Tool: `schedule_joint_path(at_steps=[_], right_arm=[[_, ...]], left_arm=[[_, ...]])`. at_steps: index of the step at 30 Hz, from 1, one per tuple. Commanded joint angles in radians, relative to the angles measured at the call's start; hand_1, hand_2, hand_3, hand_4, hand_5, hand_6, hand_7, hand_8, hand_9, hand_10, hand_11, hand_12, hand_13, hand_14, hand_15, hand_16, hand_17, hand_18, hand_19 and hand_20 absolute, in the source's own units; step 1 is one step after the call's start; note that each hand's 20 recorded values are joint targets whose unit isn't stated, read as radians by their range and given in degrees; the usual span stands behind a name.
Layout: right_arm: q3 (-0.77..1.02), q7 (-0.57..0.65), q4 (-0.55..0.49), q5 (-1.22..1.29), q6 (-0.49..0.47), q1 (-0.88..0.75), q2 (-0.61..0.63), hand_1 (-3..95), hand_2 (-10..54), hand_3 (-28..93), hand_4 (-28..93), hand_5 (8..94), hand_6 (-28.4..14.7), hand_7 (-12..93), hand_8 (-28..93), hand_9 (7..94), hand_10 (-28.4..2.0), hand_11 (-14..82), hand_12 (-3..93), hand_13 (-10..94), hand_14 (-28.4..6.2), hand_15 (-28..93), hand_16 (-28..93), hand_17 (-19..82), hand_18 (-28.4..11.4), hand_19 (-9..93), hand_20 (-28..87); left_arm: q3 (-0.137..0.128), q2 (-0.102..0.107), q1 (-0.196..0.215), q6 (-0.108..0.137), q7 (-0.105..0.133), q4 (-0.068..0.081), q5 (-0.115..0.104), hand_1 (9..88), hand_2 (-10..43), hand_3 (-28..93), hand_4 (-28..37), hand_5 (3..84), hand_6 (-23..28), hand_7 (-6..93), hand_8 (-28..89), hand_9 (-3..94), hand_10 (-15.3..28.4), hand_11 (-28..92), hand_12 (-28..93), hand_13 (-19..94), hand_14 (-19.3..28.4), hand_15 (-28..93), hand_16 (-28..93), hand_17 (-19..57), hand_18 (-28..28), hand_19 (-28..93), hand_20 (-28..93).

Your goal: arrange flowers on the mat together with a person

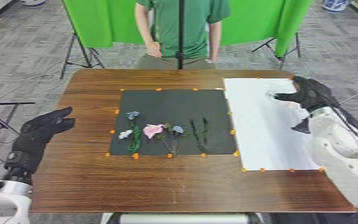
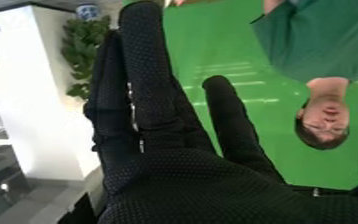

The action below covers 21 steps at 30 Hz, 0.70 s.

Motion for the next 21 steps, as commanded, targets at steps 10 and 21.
schedule_joint_path(at_steps=[10, 21], right_arm=[[-0.144, 0.046, 0.143, 0.006, -0.260, 0.185, -0.003, 18.3, -9.5, 62, -28, 38.3, -4.4, 7, -6, 41.4, -21.5, 4.6, 17.9, 69, -11.3, 72, 18, 35, -26.8, 83, 50], [-0.240, 0.059, 0.171, -0.066, -0.168, 0.179, -0.003, 28.8, -9.5, 66, -28, 44.3, 1.9, 14, -9, 52.6, -18.8, 12.4, 21.8, 75, -7.9, 78, 19, 41, -25.6, 89, 50]], left_arm=[[-0.001, -0.011, 0.017, 0.009, -0.005, -0.005, -0.001, 26.6, -0.1, 70, -25.1, 45.4, 4.4, 9.8, -6, 47.3, 13.9, 18, 12, 39, 16.8, 12, 1, 9.0, 11.3, 3, 19], [-0.001, -0.007, 0.010, 0.001, -0.011, -0.002, 0.000, 26.6, 0.0, 70, -25.0, 45.3, 4.4, 9.8, -6, 47.3, 13.9, 18, 12, 39, 16.8, 12, 1, 8.9, 11.3, 3, 19]])
